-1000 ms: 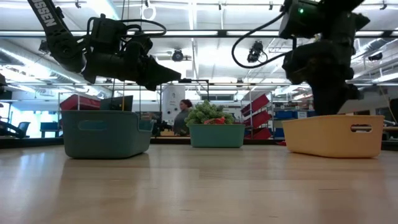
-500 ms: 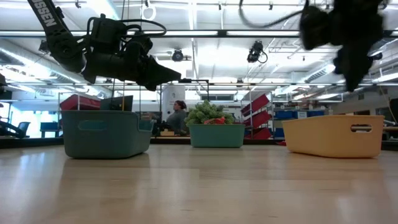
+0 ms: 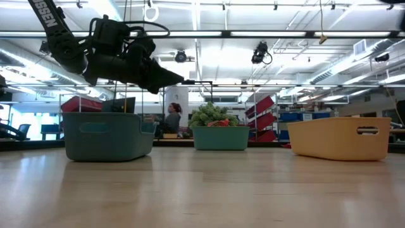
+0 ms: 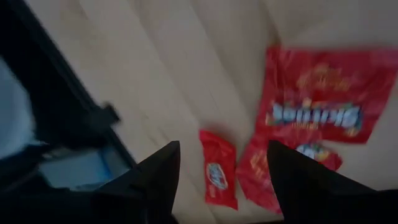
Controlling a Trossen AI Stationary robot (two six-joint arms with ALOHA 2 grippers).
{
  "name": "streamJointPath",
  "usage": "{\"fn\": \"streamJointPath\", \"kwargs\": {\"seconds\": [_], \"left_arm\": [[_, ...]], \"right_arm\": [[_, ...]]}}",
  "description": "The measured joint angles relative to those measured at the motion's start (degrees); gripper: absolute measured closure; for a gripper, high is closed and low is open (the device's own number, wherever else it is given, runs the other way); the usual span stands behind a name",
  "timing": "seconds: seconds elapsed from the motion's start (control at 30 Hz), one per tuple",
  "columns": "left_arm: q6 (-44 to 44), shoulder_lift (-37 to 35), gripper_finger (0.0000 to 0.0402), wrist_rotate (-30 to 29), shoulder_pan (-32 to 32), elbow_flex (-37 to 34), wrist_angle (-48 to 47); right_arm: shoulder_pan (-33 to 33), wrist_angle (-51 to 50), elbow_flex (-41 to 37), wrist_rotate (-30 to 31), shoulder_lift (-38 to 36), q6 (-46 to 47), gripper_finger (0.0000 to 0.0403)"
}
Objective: Sort candy
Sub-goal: Put the red chocolate into the yellow bin
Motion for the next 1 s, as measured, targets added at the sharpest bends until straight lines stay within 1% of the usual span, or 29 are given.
{"fn": "streamJointPath", "kwargs": {"seconds": [0.1,0.27,0.37,0.47,0.6,0.67,0.73,0.9,0.93,1.0], "left_arm": [[0.75,0.0,0.0396,-0.35,0.0,0.0,-0.17],[0.97,0.0,0.0396,-1.68,0.0,0.0,-0.23],[1.01,0.0,0.0396,-1.74,0.0,0.0,-0.28],[1.01,0.0,0.0396,-1.84,0.0,0.0,-0.32],[0.95,0.0,0.0396,-1.86,0.0,0.0,-0.44],[0.88,0.0,0.0396,-1.88,0.0,0.0,-0.6],[0.84,0.0,0.0396,-1.88,0.0,0.0,-0.8],[0.95,0.0,0.0396,-1.9,0.0,0.0,-0.78],[0.95,0.0,0.0396,-1.91,0.0,0.0,-0.78],[0.97,0.0,0.0396,-2.15,0.0,0.0,-0.76]], "right_arm": [[3.76,1.45,-0.04,0.0,3.51,1.59,0.0176],[7.64,7.86,-0.04,-0.01,9.65,1.74,0.0178],[9.03,10.98,-0.04,-0.29,13.01,1.55,0.0178],[9.94,11.04,-0.04,-0.56,15.65,0.91,0.018],[10.2,10.65,0.19,-1.56,17.24,-1.14,0.0198],[10.23,10.29,0.15,-1.48,17.11,-1.6,0.022],[10.24,9.59,-0.03,-1.33,16.53,-1.68,0.0254],[10.3,9.35,-0.09,-3.61,14.05,-1.49,0.0367],[10.3,9.11,-0.09,-4.23,13.54,-1.2,0.0384],[10.28,8.12,-0.09,-5.13,12.5,-1.01,0.0396]]}}
